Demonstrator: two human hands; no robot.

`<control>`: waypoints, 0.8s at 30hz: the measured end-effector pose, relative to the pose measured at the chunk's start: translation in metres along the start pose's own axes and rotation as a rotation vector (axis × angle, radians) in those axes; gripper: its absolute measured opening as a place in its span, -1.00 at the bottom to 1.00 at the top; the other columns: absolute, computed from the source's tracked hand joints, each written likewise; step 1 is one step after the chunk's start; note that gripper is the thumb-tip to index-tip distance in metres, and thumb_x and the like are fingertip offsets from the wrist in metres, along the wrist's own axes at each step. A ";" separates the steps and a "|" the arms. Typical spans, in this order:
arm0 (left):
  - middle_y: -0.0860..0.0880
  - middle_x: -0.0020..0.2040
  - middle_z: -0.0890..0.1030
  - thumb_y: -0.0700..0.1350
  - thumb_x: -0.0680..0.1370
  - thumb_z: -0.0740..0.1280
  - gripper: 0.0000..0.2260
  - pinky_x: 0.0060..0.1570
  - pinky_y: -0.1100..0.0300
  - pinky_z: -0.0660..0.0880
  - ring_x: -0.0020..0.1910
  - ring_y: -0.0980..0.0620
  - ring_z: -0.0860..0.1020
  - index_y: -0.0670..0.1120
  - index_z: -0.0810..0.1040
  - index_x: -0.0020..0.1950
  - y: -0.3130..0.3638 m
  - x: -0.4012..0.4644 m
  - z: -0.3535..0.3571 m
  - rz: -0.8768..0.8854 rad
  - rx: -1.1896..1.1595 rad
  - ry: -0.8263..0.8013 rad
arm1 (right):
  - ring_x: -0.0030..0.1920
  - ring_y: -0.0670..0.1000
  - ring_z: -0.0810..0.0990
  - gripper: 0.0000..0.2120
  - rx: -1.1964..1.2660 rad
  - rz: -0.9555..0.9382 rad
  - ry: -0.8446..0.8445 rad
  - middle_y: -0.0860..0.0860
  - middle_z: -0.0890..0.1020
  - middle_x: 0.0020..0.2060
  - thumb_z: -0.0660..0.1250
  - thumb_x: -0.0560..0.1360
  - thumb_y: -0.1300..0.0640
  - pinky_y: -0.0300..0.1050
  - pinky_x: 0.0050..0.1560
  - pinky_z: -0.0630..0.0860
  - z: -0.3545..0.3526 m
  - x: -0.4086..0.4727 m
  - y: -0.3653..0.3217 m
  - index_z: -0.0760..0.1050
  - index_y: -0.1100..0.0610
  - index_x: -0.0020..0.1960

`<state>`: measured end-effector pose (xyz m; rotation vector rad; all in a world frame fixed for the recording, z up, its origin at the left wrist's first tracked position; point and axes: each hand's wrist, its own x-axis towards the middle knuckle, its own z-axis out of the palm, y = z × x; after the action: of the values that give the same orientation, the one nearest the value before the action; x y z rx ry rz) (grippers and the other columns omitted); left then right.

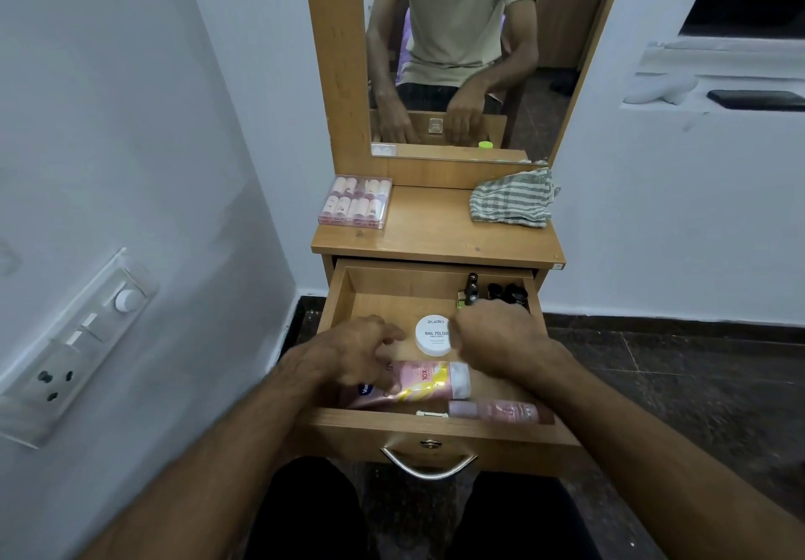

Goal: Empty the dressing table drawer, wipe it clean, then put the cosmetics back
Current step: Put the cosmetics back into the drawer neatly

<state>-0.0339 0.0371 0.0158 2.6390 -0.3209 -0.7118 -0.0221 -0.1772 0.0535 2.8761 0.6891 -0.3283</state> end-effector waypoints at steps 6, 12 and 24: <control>0.04 0.44 0.45 -0.16 0.52 0.45 -0.45 0.34 0.04 0.47 0.37 0.00 0.44 0.03 0.42 0.50 -0.002 -0.008 -0.024 -0.063 0.047 0.239 | 0.25 0.05 0.57 -0.62 0.087 -0.082 0.015 -0.04 0.57 0.32 0.30 0.60 0.15 -0.02 0.12 0.55 0.008 0.045 -0.036 0.50 -0.13 0.38; 0.09 0.40 0.50 -0.02 0.55 0.44 -0.55 0.42 0.01 0.15 0.39 0.05 0.40 0.11 0.49 0.43 -0.011 -0.014 -0.020 -0.050 0.163 0.479 | 0.17 0.07 0.61 -0.72 0.026 -0.035 -0.024 0.01 0.62 0.22 0.32 0.60 0.16 0.01 0.08 0.61 0.021 0.054 -0.032 0.59 -0.03 0.28; -0.02 0.24 0.55 -0.04 0.56 0.39 -0.74 0.28 -0.08 0.49 0.20 -0.02 0.55 0.03 0.60 0.25 -0.027 -0.001 -0.066 -0.150 -0.430 1.043 | -0.18 -0.18 0.62 -0.89 1.031 0.104 0.510 -0.15 0.67 -0.20 0.43 0.52 0.00 -0.23 -0.17 0.48 -0.035 0.081 -0.029 0.65 -0.05 0.03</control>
<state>0.0033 0.0814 0.0575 2.2502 0.2989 0.5419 0.0410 -0.1099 0.0641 4.0403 0.5129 0.1450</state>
